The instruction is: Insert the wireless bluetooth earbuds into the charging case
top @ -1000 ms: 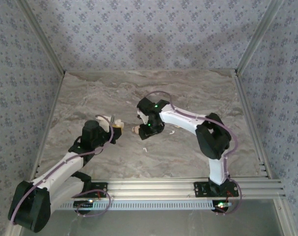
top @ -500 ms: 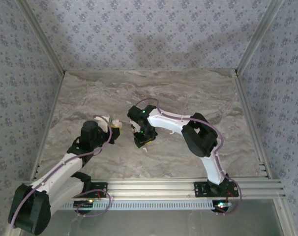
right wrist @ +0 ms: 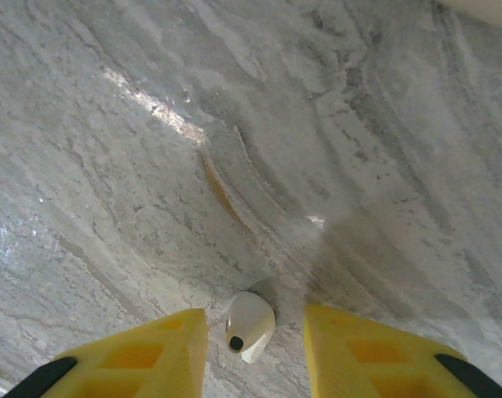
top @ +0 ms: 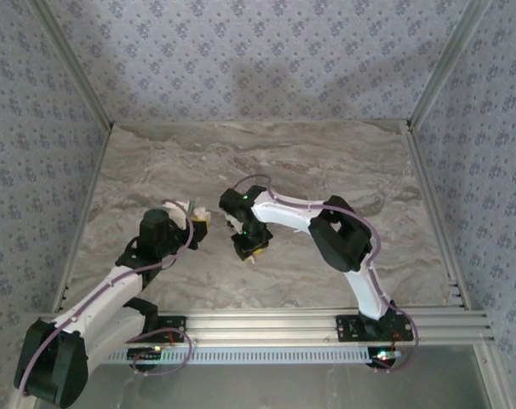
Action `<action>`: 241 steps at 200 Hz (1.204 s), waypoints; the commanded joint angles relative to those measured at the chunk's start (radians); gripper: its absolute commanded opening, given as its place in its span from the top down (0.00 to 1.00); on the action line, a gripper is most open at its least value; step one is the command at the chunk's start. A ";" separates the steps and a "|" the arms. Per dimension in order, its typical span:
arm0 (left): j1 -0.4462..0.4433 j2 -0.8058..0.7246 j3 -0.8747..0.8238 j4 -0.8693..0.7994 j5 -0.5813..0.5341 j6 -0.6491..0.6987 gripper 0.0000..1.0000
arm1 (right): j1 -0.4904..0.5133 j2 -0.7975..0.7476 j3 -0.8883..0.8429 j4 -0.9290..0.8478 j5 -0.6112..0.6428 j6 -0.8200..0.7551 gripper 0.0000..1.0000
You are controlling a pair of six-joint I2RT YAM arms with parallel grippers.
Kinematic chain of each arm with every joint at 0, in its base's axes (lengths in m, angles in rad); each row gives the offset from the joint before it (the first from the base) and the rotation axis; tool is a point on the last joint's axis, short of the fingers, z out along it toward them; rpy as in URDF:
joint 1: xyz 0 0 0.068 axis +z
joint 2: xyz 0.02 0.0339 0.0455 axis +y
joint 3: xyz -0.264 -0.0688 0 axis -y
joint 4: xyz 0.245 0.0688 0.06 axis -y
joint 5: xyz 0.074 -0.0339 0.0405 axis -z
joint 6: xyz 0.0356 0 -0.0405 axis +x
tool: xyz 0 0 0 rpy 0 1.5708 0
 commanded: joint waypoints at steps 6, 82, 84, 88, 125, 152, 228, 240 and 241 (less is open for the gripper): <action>0.006 -0.018 0.009 -0.011 0.009 0.021 0.85 | 0.007 0.026 0.011 -0.022 -0.005 0.023 0.68; 0.006 -0.013 0.002 0.040 0.089 0.051 0.84 | -0.015 -0.060 -0.095 0.124 -0.004 0.060 0.78; 0.006 -0.013 0.000 0.047 0.094 0.052 0.84 | -0.017 -0.069 -0.103 0.136 -0.006 0.063 0.78; 0.006 -0.012 -0.002 0.060 0.104 0.053 0.84 | -0.023 -0.086 -0.121 0.155 -0.007 0.068 0.78; -0.034 0.042 -0.020 0.222 0.199 0.074 0.84 | -0.094 -0.322 -0.342 0.420 -0.016 0.105 0.78; -0.129 0.117 -0.003 0.333 0.214 0.151 0.84 | -0.164 -0.538 -0.530 0.631 -0.016 0.113 0.79; -0.226 0.396 0.056 0.747 0.358 0.168 0.86 | -0.291 -1.004 -0.780 0.917 -0.072 -0.022 0.79; -0.238 0.425 0.067 0.793 0.375 0.163 0.86 | -0.299 -1.044 -0.808 0.954 -0.090 -0.026 0.78; -0.239 0.427 0.068 0.796 0.376 0.163 0.86 | -0.299 -1.047 -0.811 0.956 -0.093 -0.026 0.78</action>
